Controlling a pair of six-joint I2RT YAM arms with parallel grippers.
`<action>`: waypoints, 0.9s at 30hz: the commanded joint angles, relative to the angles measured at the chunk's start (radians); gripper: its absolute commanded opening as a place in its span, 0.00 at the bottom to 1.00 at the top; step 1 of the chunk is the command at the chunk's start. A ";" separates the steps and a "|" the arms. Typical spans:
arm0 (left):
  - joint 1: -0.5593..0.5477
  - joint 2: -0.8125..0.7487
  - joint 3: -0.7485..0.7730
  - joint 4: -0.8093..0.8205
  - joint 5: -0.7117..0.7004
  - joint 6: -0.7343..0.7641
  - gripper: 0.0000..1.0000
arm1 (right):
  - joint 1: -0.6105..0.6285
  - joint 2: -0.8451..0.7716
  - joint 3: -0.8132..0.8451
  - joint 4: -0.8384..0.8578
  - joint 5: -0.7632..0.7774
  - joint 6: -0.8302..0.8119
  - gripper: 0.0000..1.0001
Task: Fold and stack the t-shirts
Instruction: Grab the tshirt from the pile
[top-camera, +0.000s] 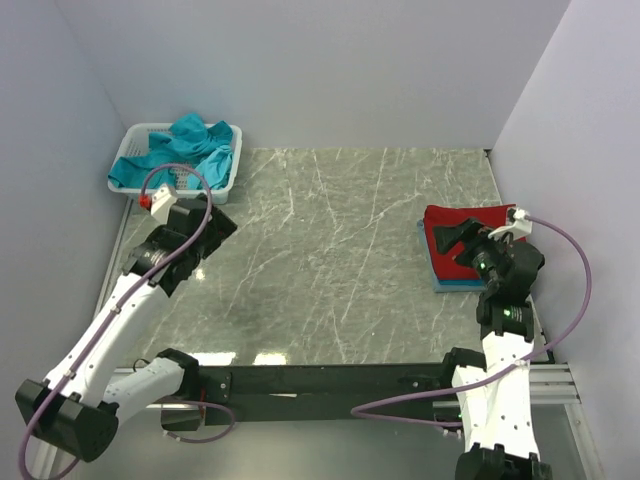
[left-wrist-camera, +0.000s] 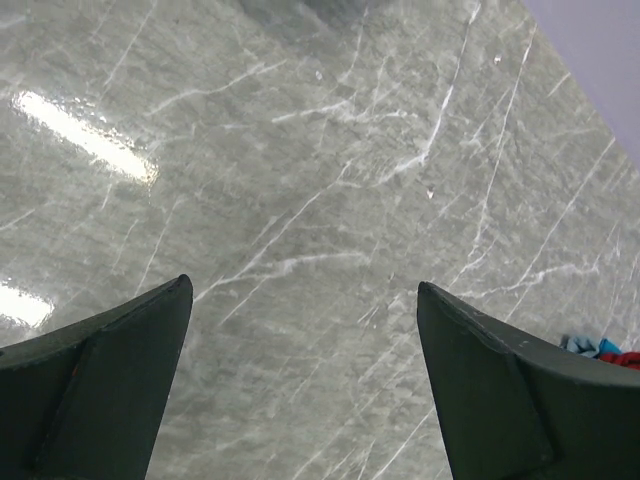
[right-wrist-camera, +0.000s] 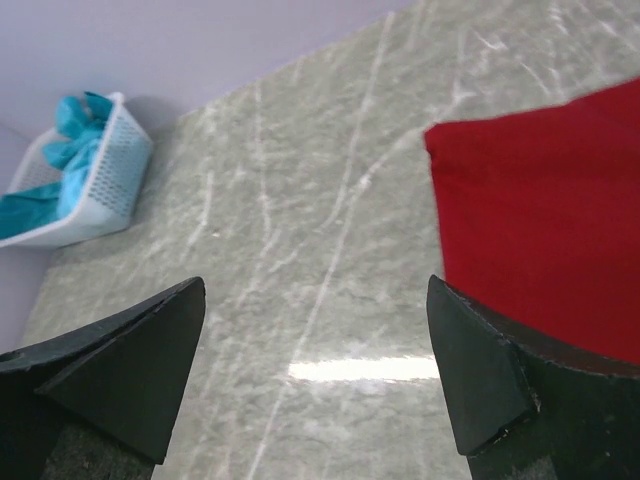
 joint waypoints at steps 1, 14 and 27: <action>0.018 0.050 0.100 0.021 -0.053 0.012 0.99 | 0.001 0.027 0.085 0.078 -0.072 0.049 0.97; 0.259 0.473 0.427 0.262 0.013 0.225 0.99 | 0.000 0.070 0.153 0.043 0.013 0.133 0.98; 0.460 1.154 1.018 0.216 0.235 0.348 1.00 | 0.003 0.052 0.127 0.038 0.042 0.072 0.96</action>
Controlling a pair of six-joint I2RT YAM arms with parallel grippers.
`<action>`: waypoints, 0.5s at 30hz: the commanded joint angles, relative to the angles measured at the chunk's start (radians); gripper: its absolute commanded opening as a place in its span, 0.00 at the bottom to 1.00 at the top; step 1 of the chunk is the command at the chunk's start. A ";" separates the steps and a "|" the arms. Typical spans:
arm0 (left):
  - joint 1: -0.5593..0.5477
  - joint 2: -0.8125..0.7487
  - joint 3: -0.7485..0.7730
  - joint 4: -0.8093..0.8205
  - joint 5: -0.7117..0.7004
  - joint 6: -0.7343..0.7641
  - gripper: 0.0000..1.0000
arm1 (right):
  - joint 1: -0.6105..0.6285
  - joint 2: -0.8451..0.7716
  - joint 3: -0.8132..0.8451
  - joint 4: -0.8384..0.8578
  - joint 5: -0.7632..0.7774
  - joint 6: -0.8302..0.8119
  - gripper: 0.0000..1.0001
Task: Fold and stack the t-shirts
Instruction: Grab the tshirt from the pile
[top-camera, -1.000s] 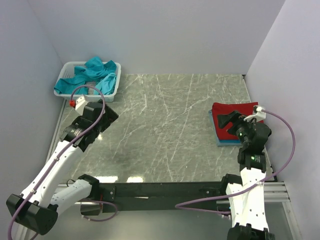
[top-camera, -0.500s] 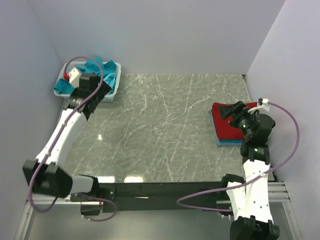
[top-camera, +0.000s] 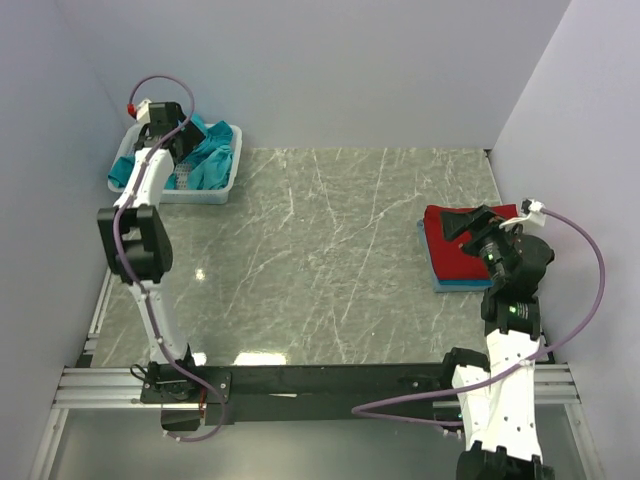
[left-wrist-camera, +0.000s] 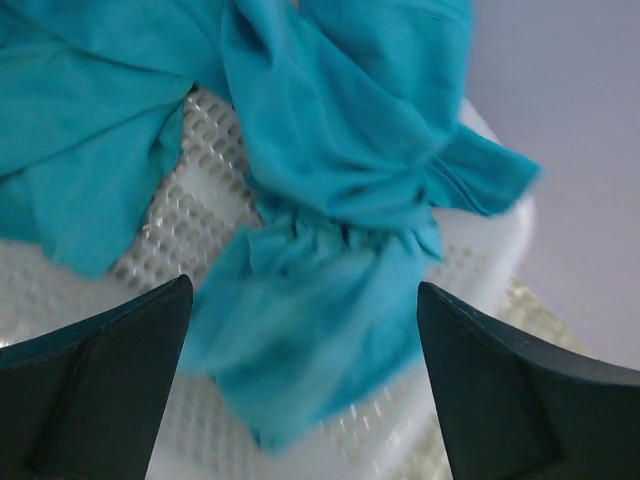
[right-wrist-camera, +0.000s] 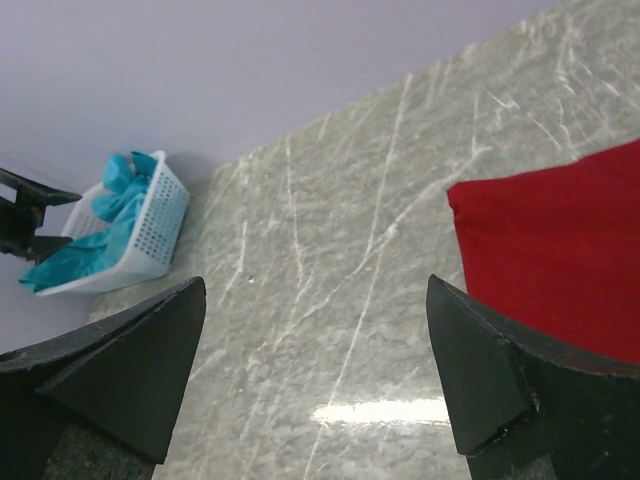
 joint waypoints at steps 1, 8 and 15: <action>0.017 0.115 0.168 -0.029 0.050 0.058 0.99 | 0.000 0.044 0.022 0.008 0.026 -0.030 0.96; 0.039 0.235 0.219 0.096 0.083 0.082 0.99 | 0.000 0.092 0.027 0.005 0.029 -0.040 0.95; 0.042 0.282 0.221 0.106 0.189 0.096 0.97 | 0.000 0.102 0.021 0.014 0.039 -0.043 0.95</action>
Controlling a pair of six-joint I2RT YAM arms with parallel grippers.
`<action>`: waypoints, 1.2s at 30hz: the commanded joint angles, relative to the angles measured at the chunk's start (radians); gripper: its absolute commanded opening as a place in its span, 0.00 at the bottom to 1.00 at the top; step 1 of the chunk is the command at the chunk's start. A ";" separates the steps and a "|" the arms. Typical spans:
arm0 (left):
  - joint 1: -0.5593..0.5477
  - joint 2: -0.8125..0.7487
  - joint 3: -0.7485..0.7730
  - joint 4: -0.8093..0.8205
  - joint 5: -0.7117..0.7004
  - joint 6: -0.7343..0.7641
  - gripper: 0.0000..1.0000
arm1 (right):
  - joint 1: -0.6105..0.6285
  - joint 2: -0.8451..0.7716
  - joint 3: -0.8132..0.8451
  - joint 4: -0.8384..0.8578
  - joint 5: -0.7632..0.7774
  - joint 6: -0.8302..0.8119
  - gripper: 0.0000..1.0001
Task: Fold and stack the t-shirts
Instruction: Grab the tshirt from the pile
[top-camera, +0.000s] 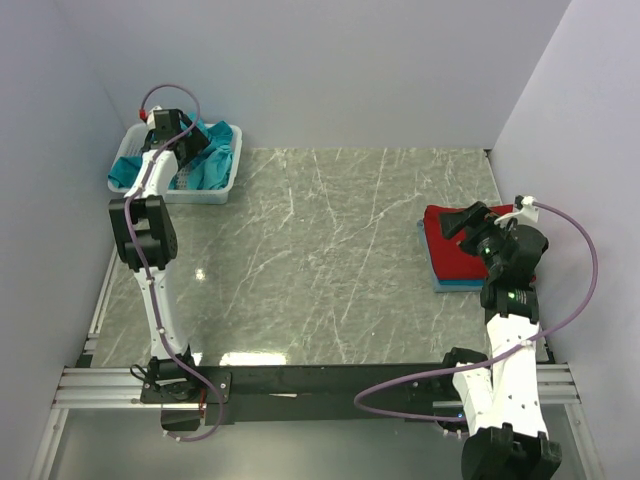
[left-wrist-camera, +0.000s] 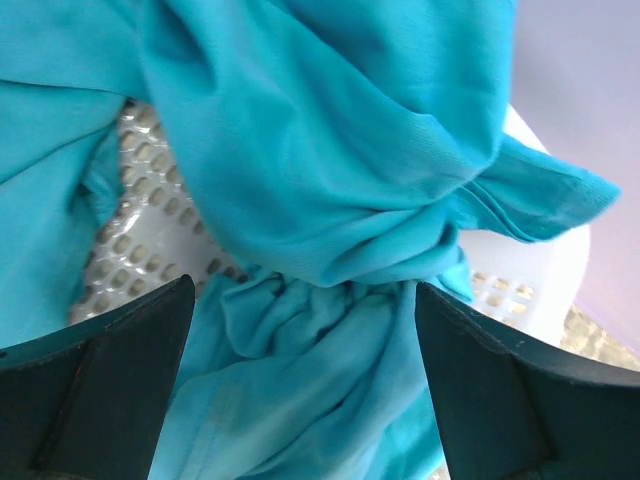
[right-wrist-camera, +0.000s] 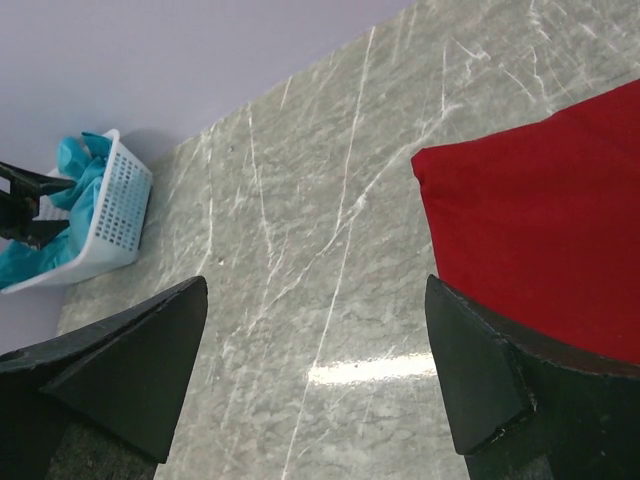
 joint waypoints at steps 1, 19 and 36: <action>0.004 -0.006 -0.010 0.058 0.079 0.033 0.97 | 0.001 0.001 0.021 0.033 0.017 -0.016 0.95; -0.017 -0.115 -0.273 0.127 0.181 0.179 0.68 | -0.002 0.027 0.012 0.056 0.007 -0.012 0.95; -0.016 -0.282 -0.244 0.043 0.300 0.151 0.00 | 0.000 0.033 0.019 0.050 0.008 -0.008 0.95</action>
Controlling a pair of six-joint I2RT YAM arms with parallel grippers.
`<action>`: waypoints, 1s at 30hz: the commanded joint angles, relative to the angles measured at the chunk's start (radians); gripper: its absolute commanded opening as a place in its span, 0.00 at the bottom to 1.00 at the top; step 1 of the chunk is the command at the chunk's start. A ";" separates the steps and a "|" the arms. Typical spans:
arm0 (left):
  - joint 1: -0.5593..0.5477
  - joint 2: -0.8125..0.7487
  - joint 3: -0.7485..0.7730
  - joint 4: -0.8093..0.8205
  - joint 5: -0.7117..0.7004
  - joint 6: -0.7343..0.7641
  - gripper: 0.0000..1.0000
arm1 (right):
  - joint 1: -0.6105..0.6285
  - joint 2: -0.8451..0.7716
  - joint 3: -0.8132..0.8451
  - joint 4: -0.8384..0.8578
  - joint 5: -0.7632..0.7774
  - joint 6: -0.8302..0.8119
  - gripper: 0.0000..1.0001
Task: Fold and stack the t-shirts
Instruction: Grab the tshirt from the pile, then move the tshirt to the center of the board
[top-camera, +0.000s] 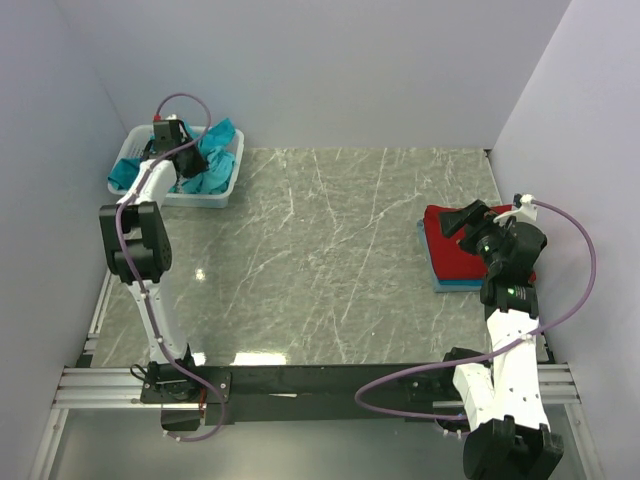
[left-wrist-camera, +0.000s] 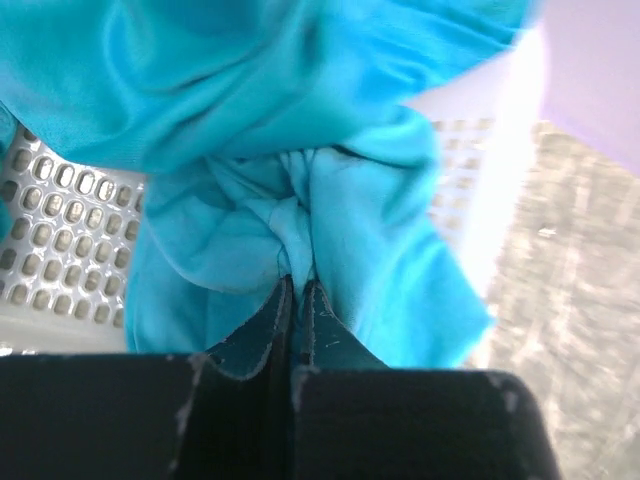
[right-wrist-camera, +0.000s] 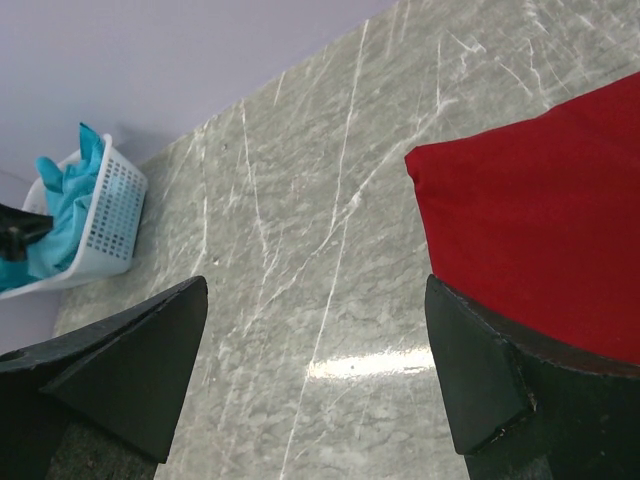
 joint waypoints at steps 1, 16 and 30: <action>-0.004 -0.120 0.056 -0.035 0.057 -0.010 0.01 | 0.000 -0.005 0.021 0.032 0.003 -0.008 0.95; 0.003 -0.252 0.309 -0.069 0.039 -0.102 0.01 | 0.000 -0.030 0.012 0.028 0.002 -0.008 0.95; 0.008 -0.334 0.444 0.112 0.080 -0.199 0.01 | 0.000 -0.043 0.015 0.028 0.000 -0.008 0.95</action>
